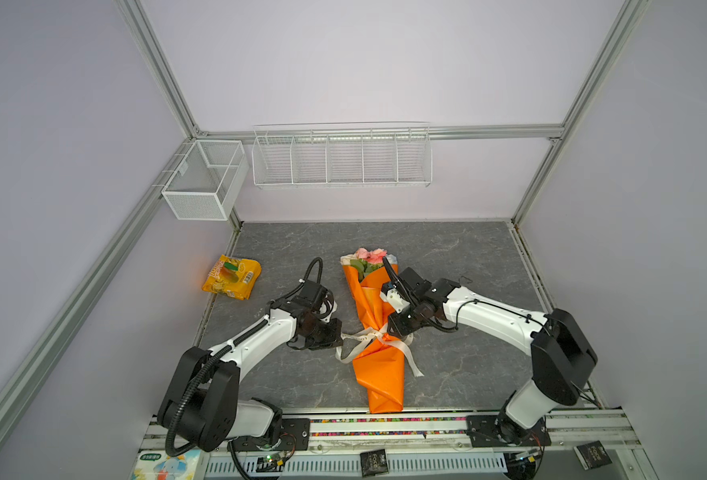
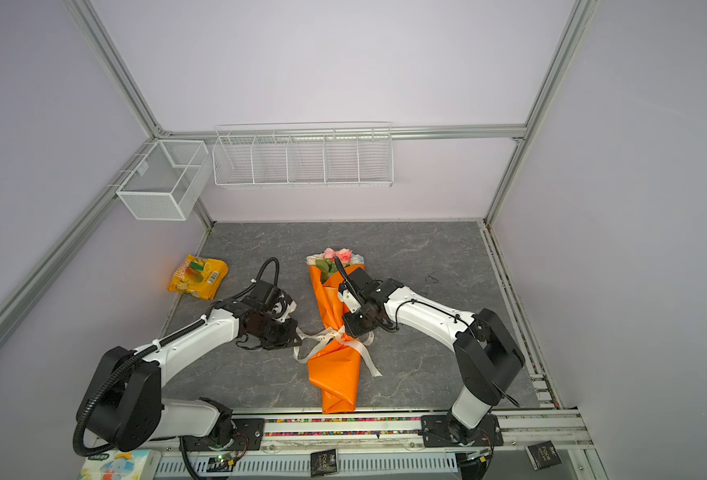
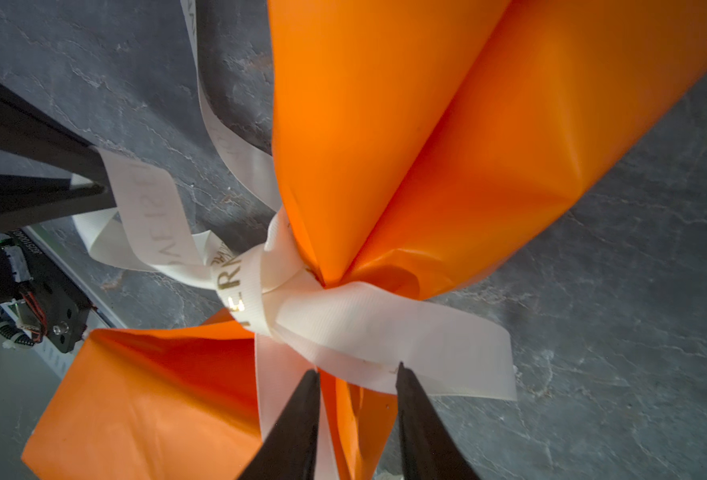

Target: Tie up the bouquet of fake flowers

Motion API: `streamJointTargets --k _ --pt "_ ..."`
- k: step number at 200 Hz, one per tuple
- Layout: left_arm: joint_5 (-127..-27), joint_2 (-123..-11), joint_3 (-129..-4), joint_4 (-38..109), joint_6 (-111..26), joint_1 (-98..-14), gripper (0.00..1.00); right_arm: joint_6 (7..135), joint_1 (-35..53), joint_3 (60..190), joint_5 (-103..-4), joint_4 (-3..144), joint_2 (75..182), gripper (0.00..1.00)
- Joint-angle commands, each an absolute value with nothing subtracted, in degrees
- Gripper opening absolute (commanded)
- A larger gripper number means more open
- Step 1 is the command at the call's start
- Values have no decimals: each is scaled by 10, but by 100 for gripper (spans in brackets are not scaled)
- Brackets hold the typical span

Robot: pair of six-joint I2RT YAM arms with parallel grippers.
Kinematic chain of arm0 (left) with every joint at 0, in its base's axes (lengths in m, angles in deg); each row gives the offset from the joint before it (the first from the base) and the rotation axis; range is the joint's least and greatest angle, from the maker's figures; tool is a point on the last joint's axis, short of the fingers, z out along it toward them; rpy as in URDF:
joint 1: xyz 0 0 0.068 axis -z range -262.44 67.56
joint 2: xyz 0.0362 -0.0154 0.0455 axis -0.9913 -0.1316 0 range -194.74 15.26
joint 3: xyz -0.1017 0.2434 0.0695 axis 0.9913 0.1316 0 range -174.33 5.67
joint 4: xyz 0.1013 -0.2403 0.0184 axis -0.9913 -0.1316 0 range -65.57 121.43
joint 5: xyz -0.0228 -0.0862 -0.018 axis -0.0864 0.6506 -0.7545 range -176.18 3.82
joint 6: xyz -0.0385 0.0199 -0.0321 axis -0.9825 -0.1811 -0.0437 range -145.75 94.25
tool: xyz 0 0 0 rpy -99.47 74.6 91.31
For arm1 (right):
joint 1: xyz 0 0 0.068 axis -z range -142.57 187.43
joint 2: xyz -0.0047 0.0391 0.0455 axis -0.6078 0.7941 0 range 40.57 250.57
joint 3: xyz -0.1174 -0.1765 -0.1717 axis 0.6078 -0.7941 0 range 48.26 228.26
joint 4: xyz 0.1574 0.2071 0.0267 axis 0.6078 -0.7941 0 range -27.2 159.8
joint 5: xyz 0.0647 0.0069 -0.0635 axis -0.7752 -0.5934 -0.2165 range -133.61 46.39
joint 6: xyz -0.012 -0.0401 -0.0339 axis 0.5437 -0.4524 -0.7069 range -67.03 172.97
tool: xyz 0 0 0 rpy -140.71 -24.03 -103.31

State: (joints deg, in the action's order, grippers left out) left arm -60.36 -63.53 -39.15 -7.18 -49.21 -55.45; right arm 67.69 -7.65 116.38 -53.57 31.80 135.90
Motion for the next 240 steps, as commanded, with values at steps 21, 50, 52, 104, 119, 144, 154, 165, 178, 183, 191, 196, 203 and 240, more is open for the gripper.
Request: streamJointTargets --k 21,50,52,104,119,144,154,165,178,183,191,196,203,240 --pt "-598 -636 -411 -74 -485 -557 0 672 -80 1171 -550 322 1378 35" --pt "-597 -637 -414 -78 -484 -558 0 675 -91 1166 -524 325 1384 36" --pt "-598 -636 -414 -78 -484 -557 0 676 -91 1166 -524 326 1384 36" --pt "-601 -631 -413 -81 -483 -558 0 682 -131 1170 -411 317 1373 42" --pt "-600 -631 -415 -83 -483 -558 0 686 -145 1168 -335 312 1369 42" --pt "-601 -634 -418 -85 -480 -558 0 693 -140 1161 -313 327 1360 31" --pt "-601 -634 -418 -87 -479 -558 0 692 -139 1155 -319 338 1353 29" --pt "-602 -631 -416 -86 -481 -558 0 692 -138 1158 -322 340 1352 23" --pt "-602 -630 -414 -83 -482 -558 0 685 -139 1162 -327 340 1352 18" --pt "-602 -630 -414 -83 -482 -558 0 684 -140 1162 -327 342 1350 17" --pt "-600 -631 -416 -84 -481 -557 0 683 -139 1159 -329 347 1346 16" --pt "-600 -632 -416 -85 -480 -558 0 680 -138 1158 -335 348 1344 14" --pt "-597 -632 -417 -84 -480 -558 0 675 -138 1160 -341 346 1343 12" --pt "-588 -634 -418 -78 -480 -557 0 662 -137 1174 -343 317 1346 6"
